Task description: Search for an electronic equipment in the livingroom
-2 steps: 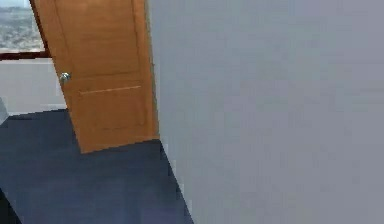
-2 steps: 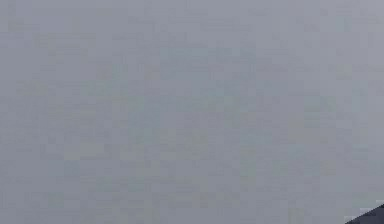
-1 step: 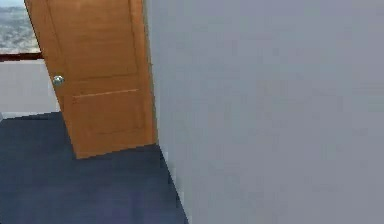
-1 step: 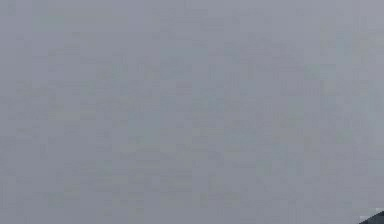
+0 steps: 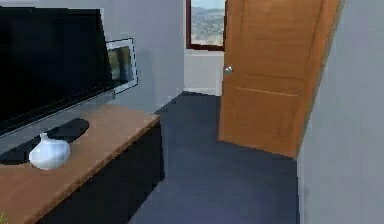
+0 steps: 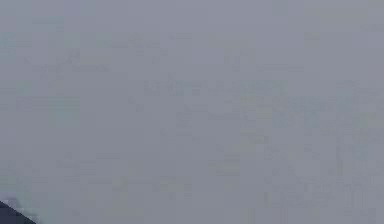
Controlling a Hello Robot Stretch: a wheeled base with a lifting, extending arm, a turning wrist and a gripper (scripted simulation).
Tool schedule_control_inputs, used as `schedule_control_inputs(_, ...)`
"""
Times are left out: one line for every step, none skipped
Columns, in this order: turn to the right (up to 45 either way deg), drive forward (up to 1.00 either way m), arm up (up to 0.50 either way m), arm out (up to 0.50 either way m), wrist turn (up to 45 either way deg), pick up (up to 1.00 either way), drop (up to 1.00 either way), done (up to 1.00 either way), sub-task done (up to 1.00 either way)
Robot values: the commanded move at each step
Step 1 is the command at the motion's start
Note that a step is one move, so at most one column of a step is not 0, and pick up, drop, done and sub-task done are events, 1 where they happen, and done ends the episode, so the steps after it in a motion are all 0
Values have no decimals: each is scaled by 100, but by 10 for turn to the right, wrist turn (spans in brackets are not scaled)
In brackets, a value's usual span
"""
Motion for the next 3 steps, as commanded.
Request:
schedule_control_inputs(-390,0,0,0,0,0,0,0,0)
schedule_control_inputs(0,50,0,0,0,0,0,0,0)
schedule_control_inputs(0,0,0,0,0,0,0,100,0)
